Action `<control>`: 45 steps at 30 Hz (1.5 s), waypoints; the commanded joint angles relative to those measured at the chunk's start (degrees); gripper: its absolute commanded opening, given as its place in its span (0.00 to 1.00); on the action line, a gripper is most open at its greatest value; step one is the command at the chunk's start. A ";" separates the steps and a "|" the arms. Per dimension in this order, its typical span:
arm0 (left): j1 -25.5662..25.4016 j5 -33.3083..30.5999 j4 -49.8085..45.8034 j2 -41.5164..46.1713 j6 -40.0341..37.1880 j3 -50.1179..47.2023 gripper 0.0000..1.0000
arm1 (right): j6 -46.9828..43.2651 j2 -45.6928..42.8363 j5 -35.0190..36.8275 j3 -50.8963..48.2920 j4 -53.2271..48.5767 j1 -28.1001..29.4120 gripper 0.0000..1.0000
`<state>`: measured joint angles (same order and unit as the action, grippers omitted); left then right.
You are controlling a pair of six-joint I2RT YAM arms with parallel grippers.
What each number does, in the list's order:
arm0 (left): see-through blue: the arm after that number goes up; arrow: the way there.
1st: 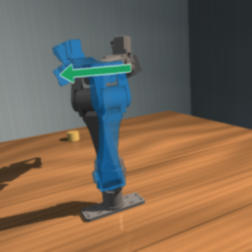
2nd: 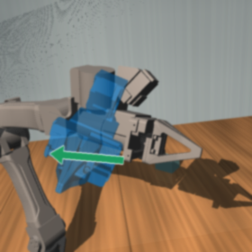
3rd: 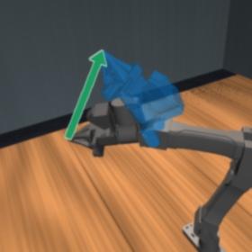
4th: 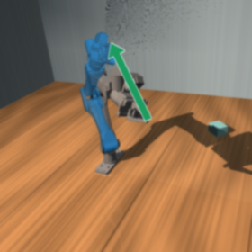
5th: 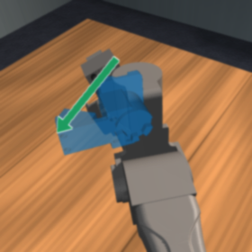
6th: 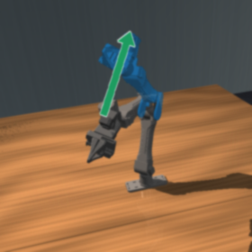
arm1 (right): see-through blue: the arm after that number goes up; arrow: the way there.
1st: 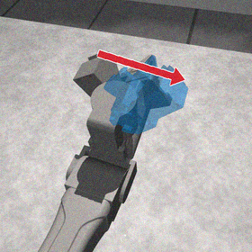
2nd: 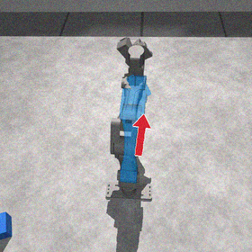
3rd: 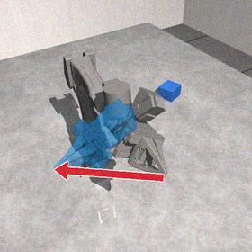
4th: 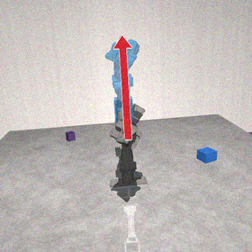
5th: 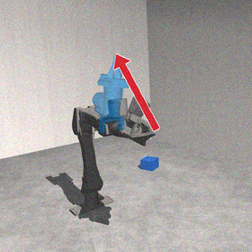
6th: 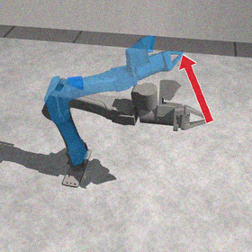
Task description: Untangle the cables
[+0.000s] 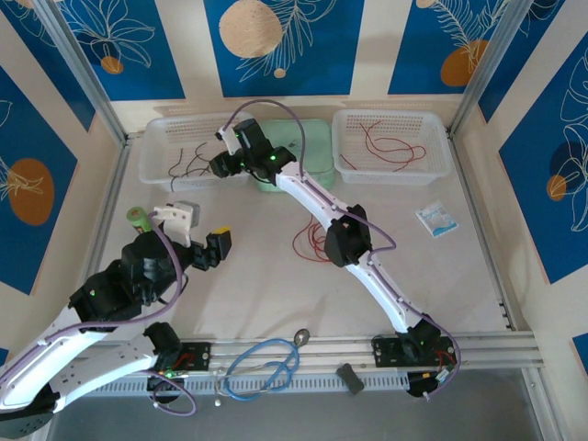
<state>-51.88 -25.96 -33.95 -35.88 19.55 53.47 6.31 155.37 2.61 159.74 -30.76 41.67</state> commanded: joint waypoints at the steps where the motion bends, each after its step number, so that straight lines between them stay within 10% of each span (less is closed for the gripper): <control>1: -0.42 -0.18 -1.14 -0.41 1.23 2.13 0.82 | 1.70 -5.74 -2.95 1.38 -3.23 0.13 0.64; 20: -0.43 -4.62 -6.46 -4.64 2.83 4.96 0.83 | 8.44 -21.36 -5.03 -11.77 -17.61 -1.24 0.53; 34: -0.44 5.72 -4.78 -21.86 4.97 7.83 0.82 | 21.38 -58.64 6.88 -67.85 -11.03 -5.08 0.50; 45: -0.46 12.86 -3.17 -45.14 19.73 11.51 0.71 | 24.59 -74.91 7.01 -91.00 -10.57 -10.66 0.49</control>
<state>-51.88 -17.52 -38.76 -73.25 33.34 61.71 29.21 86.28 9.67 73.38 -40.60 32.58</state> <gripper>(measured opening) 0.715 0.494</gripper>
